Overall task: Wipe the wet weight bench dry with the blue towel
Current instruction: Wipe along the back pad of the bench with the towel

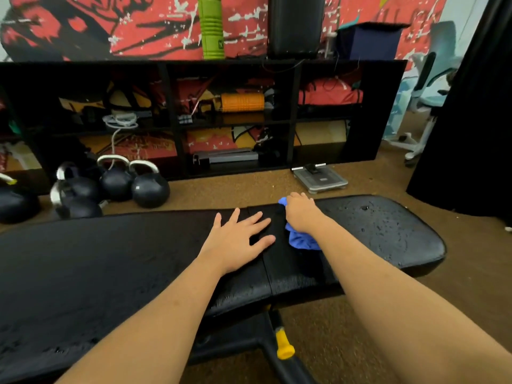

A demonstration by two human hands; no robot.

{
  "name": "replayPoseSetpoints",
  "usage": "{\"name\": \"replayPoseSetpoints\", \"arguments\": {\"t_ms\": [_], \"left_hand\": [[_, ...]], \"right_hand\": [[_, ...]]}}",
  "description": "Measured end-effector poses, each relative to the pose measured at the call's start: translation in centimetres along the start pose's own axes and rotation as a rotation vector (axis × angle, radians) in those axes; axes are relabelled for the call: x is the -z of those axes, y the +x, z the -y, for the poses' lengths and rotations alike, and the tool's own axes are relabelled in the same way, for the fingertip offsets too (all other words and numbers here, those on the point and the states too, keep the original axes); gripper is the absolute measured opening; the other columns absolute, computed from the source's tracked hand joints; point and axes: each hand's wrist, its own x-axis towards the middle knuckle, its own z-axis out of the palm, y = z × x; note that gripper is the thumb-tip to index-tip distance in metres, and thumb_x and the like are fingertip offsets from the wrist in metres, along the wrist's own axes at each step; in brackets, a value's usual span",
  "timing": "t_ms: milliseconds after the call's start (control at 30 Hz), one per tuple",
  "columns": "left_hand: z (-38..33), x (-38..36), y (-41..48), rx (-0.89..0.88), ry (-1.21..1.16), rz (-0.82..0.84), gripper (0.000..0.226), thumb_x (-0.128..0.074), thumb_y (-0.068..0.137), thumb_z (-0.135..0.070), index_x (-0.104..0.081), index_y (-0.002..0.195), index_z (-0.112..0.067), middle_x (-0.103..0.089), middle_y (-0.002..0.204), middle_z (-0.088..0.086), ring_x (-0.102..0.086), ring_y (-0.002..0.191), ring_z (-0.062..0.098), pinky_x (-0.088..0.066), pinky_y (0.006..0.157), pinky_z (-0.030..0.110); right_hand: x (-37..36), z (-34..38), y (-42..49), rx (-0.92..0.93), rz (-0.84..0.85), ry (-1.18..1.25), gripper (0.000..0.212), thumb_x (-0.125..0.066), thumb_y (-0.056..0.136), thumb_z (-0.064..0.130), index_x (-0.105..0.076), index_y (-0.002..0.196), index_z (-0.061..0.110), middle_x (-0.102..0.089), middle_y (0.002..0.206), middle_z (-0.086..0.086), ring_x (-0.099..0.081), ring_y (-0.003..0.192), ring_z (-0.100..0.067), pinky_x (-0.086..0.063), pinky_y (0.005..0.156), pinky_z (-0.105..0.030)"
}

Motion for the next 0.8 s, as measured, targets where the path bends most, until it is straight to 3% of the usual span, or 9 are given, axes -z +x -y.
{"name": "replayPoseSetpoints", "arguments": {"t_ms": [67,200,300,333,400,467,533,700,800], "left_hand": [[-0.1,0.0,-0.1,-0.002,0.001,-0.002,0.065,-0.015,0.092,-0.078,-0.015,0.152,-0.053,-0.008,0.162,-0.025,0.002,0.153,0.022,0.004,0.121,0.057],[-0.3,0.1,-0.1,0.011,0.003,0.001,0.065,-0.014,0.092,-0.077,-0.014,0.152,-0.053,-0.008,0.162,-0.025,0.003,0.153,0.021,0.005,0.121,0.056],[-0.2,0.0,-0.1,0.015,-0.003,0.003,0.065,-0.013,0.091,-0.078,-0.014,0.152,-0.054,-0.007,0.162,-0.026,0.004,0.153,0.020,0.005,0.121,0.056],[-0.1,-0.1,-0.1,0.016,-0.002,0.003,0.065,-0.013,0.091,-0.078,-0.013,0.151,-0.054,-0.007,0.162,-0.026,0.005,0.153,0.020,0.005,0.121,0.056],[0.0,-0.2,-0.1,0.015,0.002,0.002,0.065,-0.012,0.091,-0.079,-0.013,0.151,-0.055,-0.006,0.161,-0.027,0.005,0.153,0.020,0.006,0.121,0.055],[0.0,-0.3,0.0,0.014,-0.005,-0.003,0.065,-0.013,0.091,-0.079,-0.014,0.151,-0.055,-0.007,0.161,-0.028,0.005,0.153,0.019,0.007,0.121,0.055],[0.1,-0.3,0.0,0.015,-0.008,-0.007,0.065,-0.013,0.091,-0.079,-0.014,0.151,-0.055,-0.007,0.161,-0.028,0.006,0.153,0.018,0.007,0.121,0.055],[0.0,-0.1,0.1,0.014,0.003,0.006,0.065,-0.012,0.091,-0.079,-0.013,0.151,-0.055,-0.006,0.161,-0.027,0.006,0.153,0.019,0.006,0.121,0.055],[0.1,-0.2,0.2,0.017,0.000,0.005,0.065,-0.012,0.091,-0.079,-0.014,0.151,-0.055,-0.007,0.161,-0.028,0.005,0.153,0.019,0.006,0.121,0.055]], "right_hand": [[0.0,0.0,0.5,0.014,-0.009,-0.027,0.039,-0.044,0.099,0.015,-0.043,0.136,0.002,-0.041,0.142,-0.013,-0.034,0.134,-0.032,-0.028,0.110,-0.045],[-1.0,-0.9,-1.1,0.047,-0.071,0.041,0.051,-0.028,0.105,0.031,-0.024,0.152,0.013,-0.017,0.160,-0.006,-0.009,0.149,-0.030,-0.014,0.117,-0.052],[-0.4,-1.3,-2.5,0.076,-0.035,0.156,0.038,-0.037,0.101,0.032,-0.043,0.128,0.006,-0.043,0.133,-0.008,-0.043,0.128,-0.030,-0.031,0.106,-0.045],[-0.2,-1.4,-3.2,0.089,-0.013,0.192,0.032,-0.042,0.100,0.031,-0.046,0.120,0.007,-0.044,0.127,-0.007,-0.046,0.121,-0.029,-0.033,0.101,-0.043],[-0.3,-1.7,-5.6,0.118,0.007,0.222,0.031,-0.045,0.099,0.031,-0.046,0.120,0.009,-0.042,0.135,-0.007,-0.044,0.126,-0.028,-0.031,0.103,-0.040],[-1.3,-1.6,-9.5,0.139,-0.049,0.208,0.043,-0.043,0.101,0.030,-0.039,0.139,0.010,-0.030,0.155,-0.006,-0.031,0.141,-0.023,-0.024,0.114,-0.035],[-2.4,-1.2,-12.9,0.147,-0.167,0.190,0.052,-0.037,0.103,0.029,-0.026,0.151,0.012,-0.021,0.160,-0.004,-0.021,0.146,-0.018,-0.017,0.119,-0.031],[-2.7,-0.8,-8.0,0.086,-0.140,0.058,0.056,-0.042,0.101,0.022,-0.022,0.152,0.007,-0.019,0.161,-0.010,-0.019,0.148,-0.026,-0.018,0.120,-0.039],[-1.6,-0.6,-2.1,0.108,-0.093,0.033,0.040,-0.044,0.099,0.020,-0.041,0.136,0.006,-0.041,0.143,-0.011,-0.037,0.133,-0.027,-0.031,0.110,-0.038]]}}
